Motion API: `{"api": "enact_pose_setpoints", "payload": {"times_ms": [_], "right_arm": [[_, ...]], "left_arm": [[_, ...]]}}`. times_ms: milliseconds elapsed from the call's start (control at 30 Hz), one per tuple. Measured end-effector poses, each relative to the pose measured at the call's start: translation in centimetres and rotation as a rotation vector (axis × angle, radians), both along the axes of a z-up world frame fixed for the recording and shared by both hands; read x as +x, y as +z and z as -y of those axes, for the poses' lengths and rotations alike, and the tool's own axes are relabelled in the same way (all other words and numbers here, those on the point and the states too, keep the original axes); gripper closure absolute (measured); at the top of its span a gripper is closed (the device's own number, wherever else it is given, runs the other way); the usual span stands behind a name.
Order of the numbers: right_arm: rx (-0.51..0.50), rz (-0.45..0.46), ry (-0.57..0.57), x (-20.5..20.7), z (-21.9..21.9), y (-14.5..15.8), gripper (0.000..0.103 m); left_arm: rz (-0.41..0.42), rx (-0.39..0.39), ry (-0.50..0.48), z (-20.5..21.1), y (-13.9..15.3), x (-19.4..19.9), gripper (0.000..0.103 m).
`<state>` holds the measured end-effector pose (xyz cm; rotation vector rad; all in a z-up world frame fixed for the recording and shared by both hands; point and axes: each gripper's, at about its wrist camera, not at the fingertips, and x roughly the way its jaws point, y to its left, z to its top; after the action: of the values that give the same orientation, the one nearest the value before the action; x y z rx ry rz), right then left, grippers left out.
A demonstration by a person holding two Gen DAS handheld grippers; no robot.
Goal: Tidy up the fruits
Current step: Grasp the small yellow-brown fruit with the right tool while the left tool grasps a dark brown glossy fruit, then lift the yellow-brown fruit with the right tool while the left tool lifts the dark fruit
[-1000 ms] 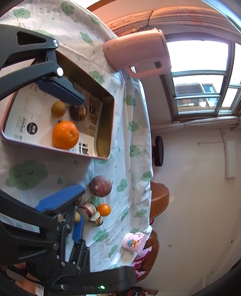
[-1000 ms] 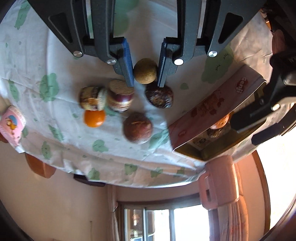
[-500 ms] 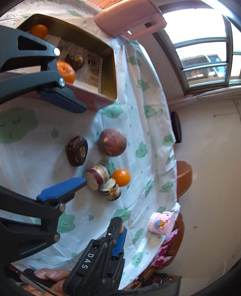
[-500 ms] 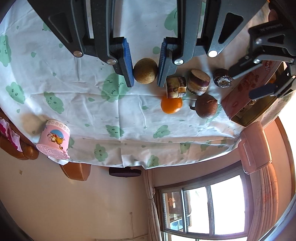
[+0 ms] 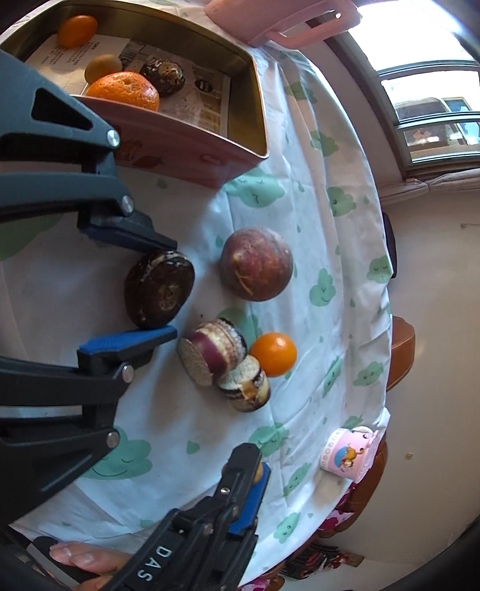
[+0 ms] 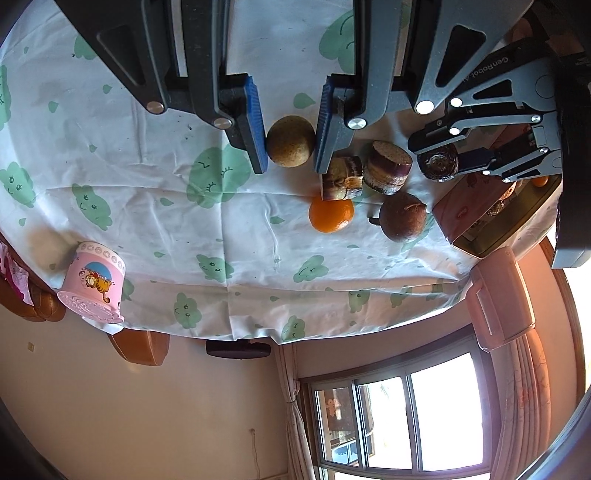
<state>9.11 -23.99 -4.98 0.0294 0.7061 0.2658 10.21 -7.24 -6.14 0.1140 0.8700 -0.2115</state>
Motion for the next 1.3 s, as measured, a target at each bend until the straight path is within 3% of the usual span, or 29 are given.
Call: {"api": "enact_pose_setpoints", "payload": {"times_ms": [233, 1300], "right_arm": [[0.026, 0.035, 0.027, -0.6, 0.2, 0.5, 0.076], [0.04, 0.151, 0.055, -2.4, 0.1, 1.6, 0.076]], "left_arm": [[0.05, -0.04, 0.027, -1.0, 0.8, -0.5, 0.062], [0.228, -0.087, 0.089, -2.7, 2.8, -2.9, 0.062]]}}
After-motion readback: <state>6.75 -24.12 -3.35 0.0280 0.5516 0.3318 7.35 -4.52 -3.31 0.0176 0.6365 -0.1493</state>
